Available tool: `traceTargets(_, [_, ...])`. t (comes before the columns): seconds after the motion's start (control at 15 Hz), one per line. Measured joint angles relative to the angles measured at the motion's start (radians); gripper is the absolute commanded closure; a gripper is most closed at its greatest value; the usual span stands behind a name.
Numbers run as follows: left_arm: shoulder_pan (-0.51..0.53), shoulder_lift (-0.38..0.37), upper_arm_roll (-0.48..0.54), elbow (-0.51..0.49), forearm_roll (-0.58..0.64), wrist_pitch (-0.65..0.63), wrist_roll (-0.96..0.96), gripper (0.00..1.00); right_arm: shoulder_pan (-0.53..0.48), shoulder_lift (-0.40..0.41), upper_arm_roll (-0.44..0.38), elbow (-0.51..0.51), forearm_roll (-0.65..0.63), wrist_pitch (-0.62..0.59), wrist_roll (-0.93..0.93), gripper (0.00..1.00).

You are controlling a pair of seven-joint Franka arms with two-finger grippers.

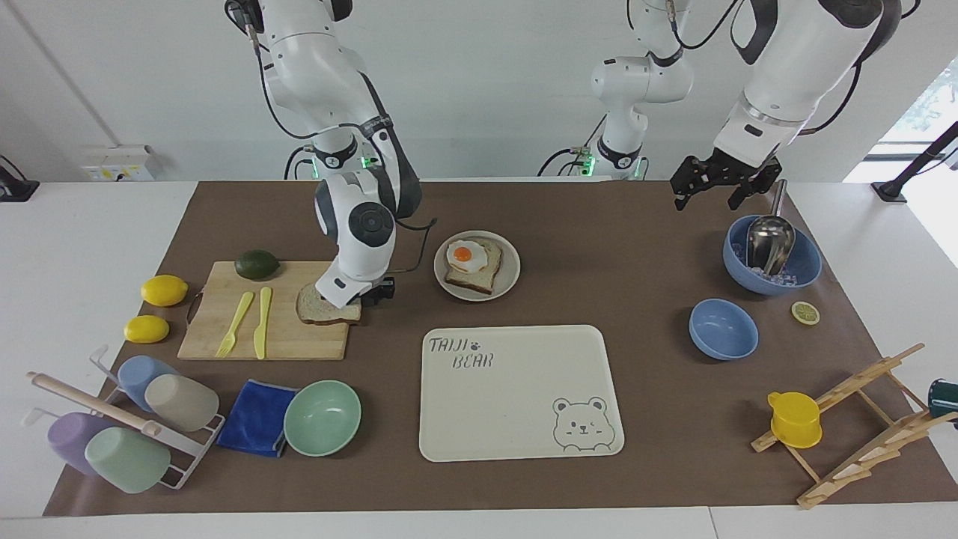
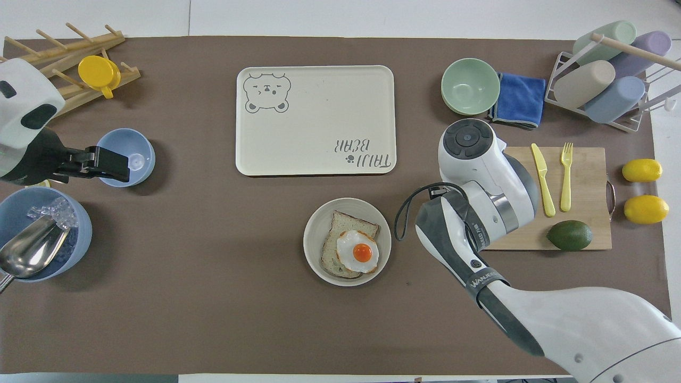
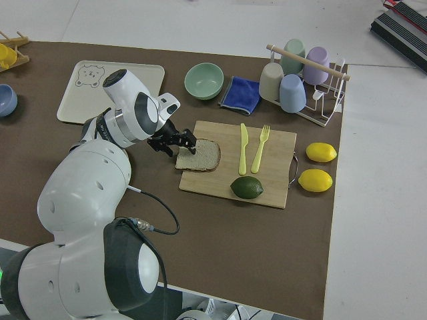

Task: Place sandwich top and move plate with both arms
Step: 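Grasp the bread slice with the right gripper and lift it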

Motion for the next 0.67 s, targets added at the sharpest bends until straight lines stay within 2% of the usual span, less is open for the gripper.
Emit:
traceTargets(0.2, [0.000,0.000,0.000,0.000,0.000,0.000,0.000,0.00,0.000,-0.009,0.000,-0.013,-0.021,0.000,0.000,0.17])
traceTargets(0.33, [0.000,0.000,0.000,0.000,0.000,0.000,0.000,0.00,0.001,-0.013,0.000,-0.020,-0.041,0.000,0.000,0.26])
traceTargets(0.47, [0.000,0.000,0.000,0.000,0.000,0.000,0.000,0.00,0.001,-0.014,0.000,-0.021,-0.048,-0.001,0.000,0.40])
traceTargets(0.67, [0.000,0.000,0.000,0.000,0.000,0.000,0.000,0.00,0.000,-0.023,0.001,-0.024,-0.056,-0.010,0.000,0.70])
